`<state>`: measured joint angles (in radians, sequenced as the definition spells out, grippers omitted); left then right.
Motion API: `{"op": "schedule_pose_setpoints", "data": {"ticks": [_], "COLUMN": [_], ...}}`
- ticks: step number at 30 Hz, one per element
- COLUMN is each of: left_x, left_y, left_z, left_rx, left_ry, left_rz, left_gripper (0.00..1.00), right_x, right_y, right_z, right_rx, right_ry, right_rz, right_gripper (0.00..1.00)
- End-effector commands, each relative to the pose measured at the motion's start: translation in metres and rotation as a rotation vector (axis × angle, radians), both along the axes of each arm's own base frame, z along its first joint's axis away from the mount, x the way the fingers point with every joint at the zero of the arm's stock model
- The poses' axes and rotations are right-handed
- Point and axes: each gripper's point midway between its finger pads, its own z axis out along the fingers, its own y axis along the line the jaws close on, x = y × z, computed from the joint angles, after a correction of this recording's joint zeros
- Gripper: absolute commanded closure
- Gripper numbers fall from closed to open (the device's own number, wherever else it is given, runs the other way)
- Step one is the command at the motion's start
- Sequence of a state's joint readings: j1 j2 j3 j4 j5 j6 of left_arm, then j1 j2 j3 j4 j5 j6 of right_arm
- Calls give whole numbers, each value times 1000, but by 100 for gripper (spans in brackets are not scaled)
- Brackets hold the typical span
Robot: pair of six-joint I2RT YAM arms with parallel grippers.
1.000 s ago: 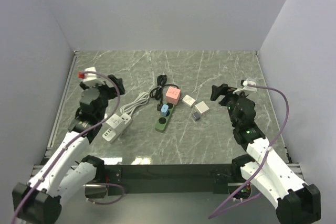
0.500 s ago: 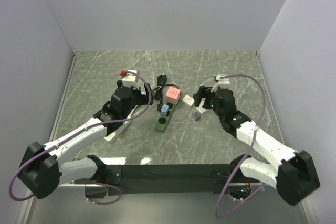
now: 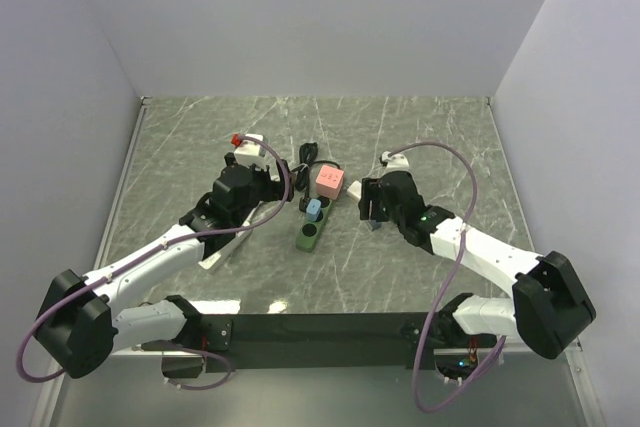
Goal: Insert the plug
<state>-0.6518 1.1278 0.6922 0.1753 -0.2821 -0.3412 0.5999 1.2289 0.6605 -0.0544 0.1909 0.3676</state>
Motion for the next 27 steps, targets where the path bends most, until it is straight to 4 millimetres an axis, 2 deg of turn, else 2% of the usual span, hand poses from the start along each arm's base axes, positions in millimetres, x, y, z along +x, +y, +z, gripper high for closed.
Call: {"op": "schedule_pose_setpoints", "data": {"ticks": [1,10,19,27], "left_x": [3,3,5,4], "left_y": [-9,-6,-7,-9], "left_z": [33,29,28,26], "left_rx": [-52,-33,-25,-22], "left_ry": [-76,-64,-62,-56], "left_rz": [-28,-15,-15,-29], "left_gripper": [0,1,0,1], "right_x": [-6,-6,-10,-5], "right_y": [-6,-2,-3,-3], "right_z": [-6,-40,-50,-62], "right_rx": [-16,-75,-88,-117], "right_ry": [21,134,157,187], "right_rz": [-21,-12,-10,-24], "right_gripper": [32,38,39,41]}}
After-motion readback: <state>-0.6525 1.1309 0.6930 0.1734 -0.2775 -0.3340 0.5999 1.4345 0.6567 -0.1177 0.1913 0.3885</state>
